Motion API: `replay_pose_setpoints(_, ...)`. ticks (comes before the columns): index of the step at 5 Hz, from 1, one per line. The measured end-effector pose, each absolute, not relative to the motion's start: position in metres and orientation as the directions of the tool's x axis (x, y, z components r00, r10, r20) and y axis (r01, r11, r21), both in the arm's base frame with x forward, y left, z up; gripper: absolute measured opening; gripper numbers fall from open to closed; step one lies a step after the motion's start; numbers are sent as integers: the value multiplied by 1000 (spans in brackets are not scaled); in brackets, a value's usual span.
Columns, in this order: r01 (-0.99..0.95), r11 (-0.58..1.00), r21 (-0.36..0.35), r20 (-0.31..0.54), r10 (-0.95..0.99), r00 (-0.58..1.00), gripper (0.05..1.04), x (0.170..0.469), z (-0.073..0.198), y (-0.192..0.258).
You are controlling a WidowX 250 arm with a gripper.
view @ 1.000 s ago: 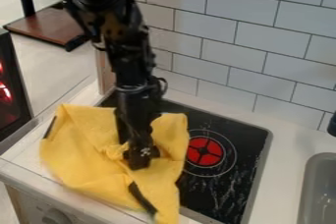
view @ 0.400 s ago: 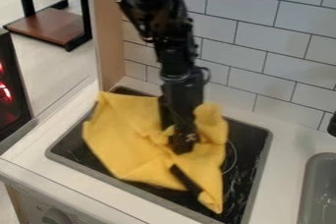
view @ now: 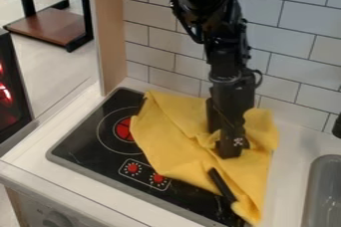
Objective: Move the cloth from bottom left corner of the stove to top right corner of the stove.
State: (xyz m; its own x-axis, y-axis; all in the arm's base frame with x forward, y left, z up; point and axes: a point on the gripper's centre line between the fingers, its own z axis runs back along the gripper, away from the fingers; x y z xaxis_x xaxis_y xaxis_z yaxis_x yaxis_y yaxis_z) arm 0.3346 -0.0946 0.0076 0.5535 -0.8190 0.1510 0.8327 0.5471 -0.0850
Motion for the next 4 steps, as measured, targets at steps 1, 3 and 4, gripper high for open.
replay_pose_setpoints(1, 834, 545, -84, 146, -821, 551, 999, 334, 8, -94)
replay_pose_setpoints(3, 843, 534, -72, 179, -824, 537, 999, 327, 39, -94)
replay_pose_setpoints(4, 850, 524, -44, 204, -829, 521, 999, 325, 64, -94)
